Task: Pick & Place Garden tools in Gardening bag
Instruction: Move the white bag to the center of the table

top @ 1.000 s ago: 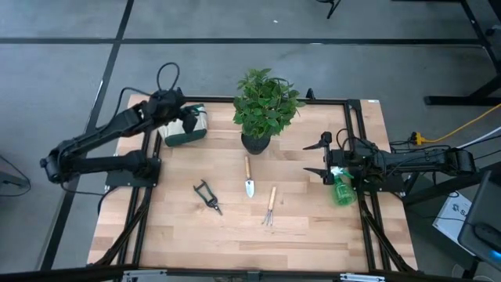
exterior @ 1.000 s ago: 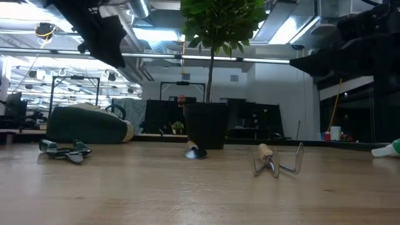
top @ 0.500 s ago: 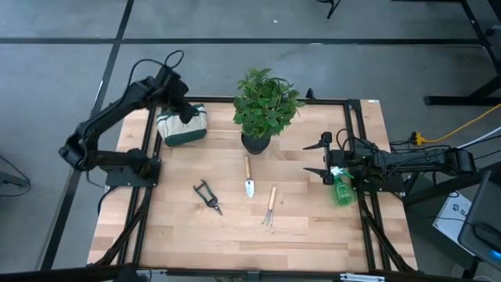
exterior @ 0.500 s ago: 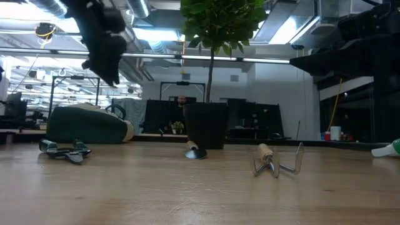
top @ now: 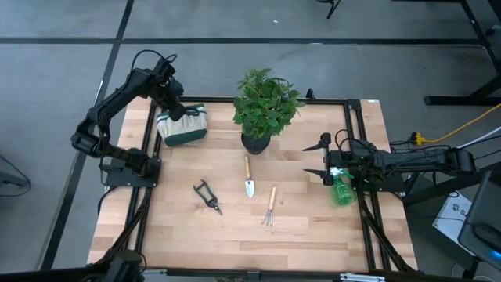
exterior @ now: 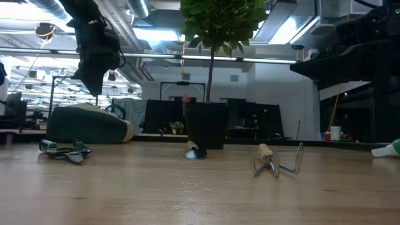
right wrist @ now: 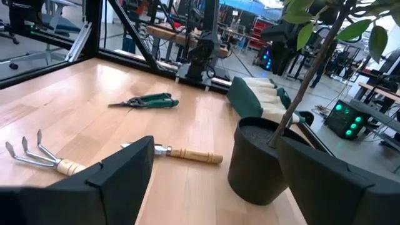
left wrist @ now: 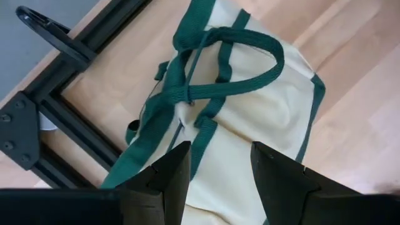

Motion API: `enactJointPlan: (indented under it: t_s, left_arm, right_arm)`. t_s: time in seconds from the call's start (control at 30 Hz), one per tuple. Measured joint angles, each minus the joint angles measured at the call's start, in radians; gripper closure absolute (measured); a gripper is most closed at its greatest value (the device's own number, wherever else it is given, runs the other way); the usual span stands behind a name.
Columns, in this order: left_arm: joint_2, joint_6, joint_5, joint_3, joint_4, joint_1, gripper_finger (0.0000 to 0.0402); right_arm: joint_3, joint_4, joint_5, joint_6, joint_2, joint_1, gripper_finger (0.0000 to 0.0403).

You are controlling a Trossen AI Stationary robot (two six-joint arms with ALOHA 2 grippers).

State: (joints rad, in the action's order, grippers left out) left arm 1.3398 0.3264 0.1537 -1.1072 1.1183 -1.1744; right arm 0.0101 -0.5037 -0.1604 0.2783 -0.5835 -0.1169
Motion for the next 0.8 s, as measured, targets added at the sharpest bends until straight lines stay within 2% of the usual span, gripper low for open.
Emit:
enactJointPlan:
  t_s: [0.2,0.47,0.8]
  left_arm:
    - [0.006,-0.095,-0.026,0.000,-0.056,0.003,0.0239]
    - [0.086,-0.158,-0.143,0.000,-0.069,0.050,0.0240]
    - [0.162,-0.125,-0.073,0.000,0.001,0.024,0.0247]
  right_arm:
    - [0.000,0.000,0.000,0.019,0.000,0.000,0.0062]
    - [0.000,-0.001,0.001,0.022,0.000,0.000,0.0062]
    - [0.000,-0.001,0.001,0.022,0.000,0.000,0.0062]
